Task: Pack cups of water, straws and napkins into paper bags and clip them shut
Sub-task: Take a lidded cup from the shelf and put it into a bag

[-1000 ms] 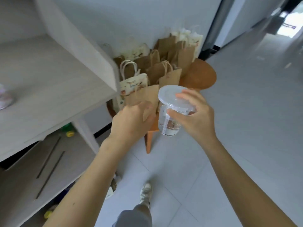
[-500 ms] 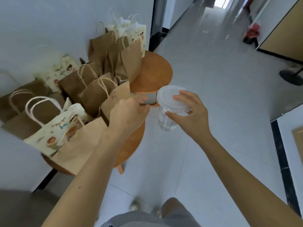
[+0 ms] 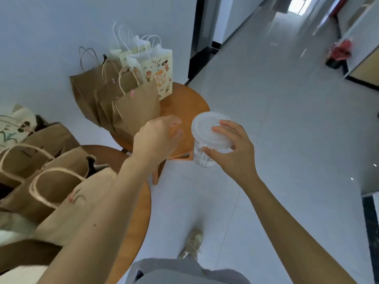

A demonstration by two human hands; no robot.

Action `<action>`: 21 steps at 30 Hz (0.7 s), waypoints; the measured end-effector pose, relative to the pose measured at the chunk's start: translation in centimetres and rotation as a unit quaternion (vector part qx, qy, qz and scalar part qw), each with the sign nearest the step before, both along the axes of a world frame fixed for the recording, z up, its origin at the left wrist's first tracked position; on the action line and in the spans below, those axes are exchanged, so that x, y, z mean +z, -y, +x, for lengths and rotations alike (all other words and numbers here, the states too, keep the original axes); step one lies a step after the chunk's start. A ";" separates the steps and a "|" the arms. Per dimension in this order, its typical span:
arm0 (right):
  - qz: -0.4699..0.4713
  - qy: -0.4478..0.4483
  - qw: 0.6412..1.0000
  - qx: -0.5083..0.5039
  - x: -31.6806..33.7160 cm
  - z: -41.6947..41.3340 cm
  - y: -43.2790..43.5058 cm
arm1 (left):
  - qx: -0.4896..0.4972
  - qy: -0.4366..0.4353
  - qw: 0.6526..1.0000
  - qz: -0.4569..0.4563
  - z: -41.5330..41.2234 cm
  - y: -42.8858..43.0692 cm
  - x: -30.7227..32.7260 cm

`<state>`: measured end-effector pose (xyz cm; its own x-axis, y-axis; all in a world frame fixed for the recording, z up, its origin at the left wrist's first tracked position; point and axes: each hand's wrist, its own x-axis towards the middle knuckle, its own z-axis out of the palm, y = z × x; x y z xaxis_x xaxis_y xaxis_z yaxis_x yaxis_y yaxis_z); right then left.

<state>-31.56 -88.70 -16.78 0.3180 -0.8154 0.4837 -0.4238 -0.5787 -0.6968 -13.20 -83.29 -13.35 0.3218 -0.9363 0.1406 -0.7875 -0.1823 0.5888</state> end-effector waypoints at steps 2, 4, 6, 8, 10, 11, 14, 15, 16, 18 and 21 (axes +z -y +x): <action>0.004 0.001 1.000 0.017 0.5 0.7 4.5 | 0.017 -0.001 1.000 -0.004 0.1 3.6 0.2; 0.023 0.003 0.999 0.030 0.6 1.6 8.5 | 0.034 -0.003 0.999 0.003 0.7 7.0 0.2; 0.035 -0.001 0.998 0.049 0.4 2.6 12.2 | 0.049 -0.008 0.999 0.014 1.6 10.2 0.0; 0.050 -0.002 0.996 0.079 0.2 3.9 16.0 | 0.062 -0.011 0.998 0.019 2.8 13.5 -0.4; 0.060 -0.003 0.993 0.107 -0.3 5.5 19.9 | 0.082 -0.012 0.996 0.016 4.1 17.1 -0.9; 0.063 0.000 0.992 0.113 -0.6 6.5 21.8 | 0.091 -0.012 0.996 0.014 4.8 18.8 -1.1; 0.064 0.003 0.988 0.137 -1.1 9.7 27.8 | 0.119 -0.021 0.993 0.014 7.3 24.1 -1.7; 0.072 -0.001 0.986 0.147 -1.1 10.8 29.9 | 0.131 -0.027 0.991 0.021 8.5 26.0 -2.0; 0.084 -0.006 0.984 0.156 -1.0 11.8 31.9 | 0.141 -0.031 0.989 0.031 9.4 27.7 -2.1; 0.087 -0.010 0.982 0.168 -0.4 13.8 35.6 | 0.154 -0.039 0.986 0.049 11.2 31.1 -2.3; 0.068 -0.003 0.982 0.175 0.6 16.6 40.7 | 0.184 -0.047 0.980 0.063 13.8 35.5 -2.3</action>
